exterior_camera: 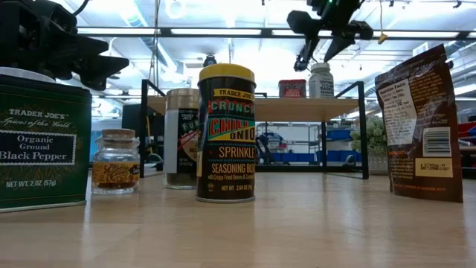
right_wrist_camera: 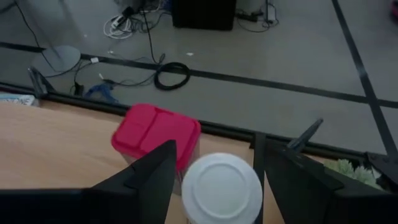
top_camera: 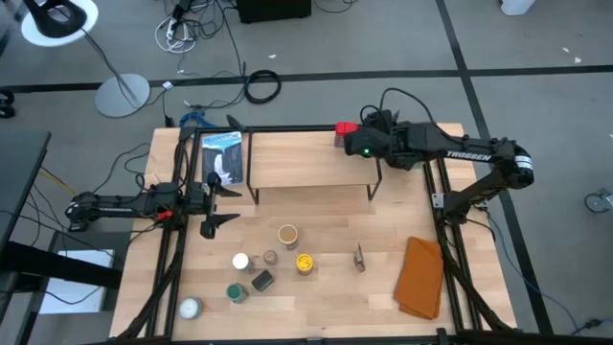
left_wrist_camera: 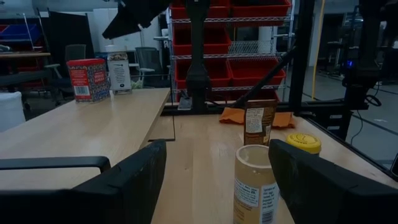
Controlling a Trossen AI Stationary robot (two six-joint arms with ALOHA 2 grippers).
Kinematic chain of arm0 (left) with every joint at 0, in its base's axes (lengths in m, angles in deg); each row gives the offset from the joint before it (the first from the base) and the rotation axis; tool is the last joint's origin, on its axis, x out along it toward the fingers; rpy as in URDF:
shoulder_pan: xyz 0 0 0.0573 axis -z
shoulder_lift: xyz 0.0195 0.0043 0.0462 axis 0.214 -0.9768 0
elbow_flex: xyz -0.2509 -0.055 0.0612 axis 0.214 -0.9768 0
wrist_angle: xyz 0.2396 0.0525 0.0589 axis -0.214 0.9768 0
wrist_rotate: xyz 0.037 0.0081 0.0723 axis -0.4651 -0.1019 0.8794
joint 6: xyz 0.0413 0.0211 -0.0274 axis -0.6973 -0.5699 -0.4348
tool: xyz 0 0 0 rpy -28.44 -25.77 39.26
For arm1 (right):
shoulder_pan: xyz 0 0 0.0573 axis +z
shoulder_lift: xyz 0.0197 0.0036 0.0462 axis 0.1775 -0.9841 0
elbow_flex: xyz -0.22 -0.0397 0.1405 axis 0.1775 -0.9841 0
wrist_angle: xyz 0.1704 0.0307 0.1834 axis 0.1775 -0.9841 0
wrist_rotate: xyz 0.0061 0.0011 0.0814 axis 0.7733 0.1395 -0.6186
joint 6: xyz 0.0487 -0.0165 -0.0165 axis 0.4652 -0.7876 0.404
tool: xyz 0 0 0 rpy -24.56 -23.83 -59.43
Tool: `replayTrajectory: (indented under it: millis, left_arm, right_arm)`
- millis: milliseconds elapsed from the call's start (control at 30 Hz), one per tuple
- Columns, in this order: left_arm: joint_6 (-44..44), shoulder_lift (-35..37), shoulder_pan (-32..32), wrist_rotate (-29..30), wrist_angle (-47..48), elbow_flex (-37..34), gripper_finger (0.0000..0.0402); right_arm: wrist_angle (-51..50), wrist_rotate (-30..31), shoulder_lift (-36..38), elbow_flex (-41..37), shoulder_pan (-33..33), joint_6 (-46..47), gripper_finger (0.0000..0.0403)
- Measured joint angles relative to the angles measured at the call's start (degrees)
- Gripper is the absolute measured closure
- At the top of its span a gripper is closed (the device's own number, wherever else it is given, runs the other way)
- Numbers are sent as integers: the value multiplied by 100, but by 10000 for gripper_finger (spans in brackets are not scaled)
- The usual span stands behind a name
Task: Shelf spices
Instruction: Put the black seasoning can on the shelf
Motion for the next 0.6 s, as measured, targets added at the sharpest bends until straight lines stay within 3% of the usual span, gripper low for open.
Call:
replayTrajectory:
  millis: [300, 600]
  left_arm:
    - [0, 0, 0, 1, 0, 0, 113]
    - [-2, 0, -1, 0, 0, -1, 113]
  right_arm:
    - [-798, -43, 2, 527, 479, 21, 169]
    - [-1432, -962, 0, 556, 1291, 106, 168]
